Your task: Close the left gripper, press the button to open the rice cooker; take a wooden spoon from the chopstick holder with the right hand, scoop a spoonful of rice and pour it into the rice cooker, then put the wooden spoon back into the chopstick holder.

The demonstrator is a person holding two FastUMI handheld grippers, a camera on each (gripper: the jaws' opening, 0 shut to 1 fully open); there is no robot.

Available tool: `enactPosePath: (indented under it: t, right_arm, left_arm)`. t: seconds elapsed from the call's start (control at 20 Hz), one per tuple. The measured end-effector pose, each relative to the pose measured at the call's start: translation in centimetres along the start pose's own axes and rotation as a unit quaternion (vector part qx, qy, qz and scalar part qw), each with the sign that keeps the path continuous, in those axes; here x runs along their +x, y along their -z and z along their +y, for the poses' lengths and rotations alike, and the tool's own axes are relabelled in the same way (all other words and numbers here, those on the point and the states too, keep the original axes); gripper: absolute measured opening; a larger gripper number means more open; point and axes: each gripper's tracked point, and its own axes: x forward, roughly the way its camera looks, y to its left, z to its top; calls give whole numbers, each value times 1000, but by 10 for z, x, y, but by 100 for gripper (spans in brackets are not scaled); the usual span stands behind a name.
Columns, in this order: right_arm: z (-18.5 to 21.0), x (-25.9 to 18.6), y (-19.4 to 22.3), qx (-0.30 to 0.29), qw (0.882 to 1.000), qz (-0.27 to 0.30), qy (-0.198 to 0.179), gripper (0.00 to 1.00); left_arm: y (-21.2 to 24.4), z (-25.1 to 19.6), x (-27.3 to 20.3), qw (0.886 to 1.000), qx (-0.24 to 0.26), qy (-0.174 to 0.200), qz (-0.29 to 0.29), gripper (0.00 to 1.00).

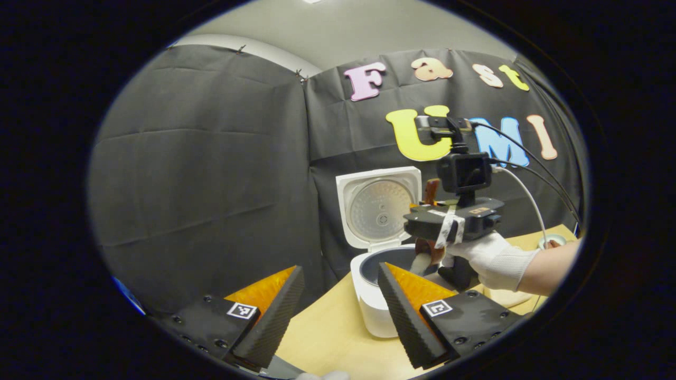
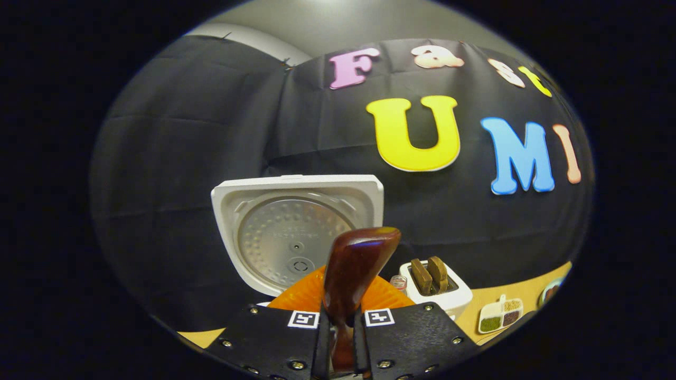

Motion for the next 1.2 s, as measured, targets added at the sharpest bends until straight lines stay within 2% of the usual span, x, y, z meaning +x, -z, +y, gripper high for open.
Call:
enactPosePath:
  t: [0.15,0.25,0.3,0.4,0.45,0.6,0.75,0.95,1.05,1.2]
  right_arm:
    - [18,-2,2,-105,994,-10,-26,17]
    - [23,-1,3,-142,989,-23,-44,17]
    - [28,-1,3,-154,986,-27,-52,17]
    - [32,-4,7,-166,984,-26,-61,17]
    - [33,-4,8,-162,984,-25,-64,17]
    - [30,-5,4,-155,986,-24,-61,17]
    - [22,-3,3,-95,993,-10,-66,17]
    - [10,-10,-20,33,998,2,-62,17]
    - [3,-12,-23,143,988,15,-61,17]
    - [-33,-9,-28,294,955,28,-33,17]
  left_arm:
    - [-3,0,1,1000,2,-1,-2,99]
    - [-4,1,-1,1000,1,-1,-1,99]
    - [-4,3,-1,1000,0,-1,0,96]
    - [-3,2,1,1000,0,-1,1,99]
    - [-2,2,0,1000,0,-1,1,96]
    - [-3,4,-1,1000,1,1,1,99]
    - [-6,4,-2,1000,-2,2,2,99]
    - [-9,4,-3,1000,1,6,-2,99]
    - [-10,2,-3,1000,0,8,-4,99]
    - [-17,1,-6,1000,2,12,-7,97]
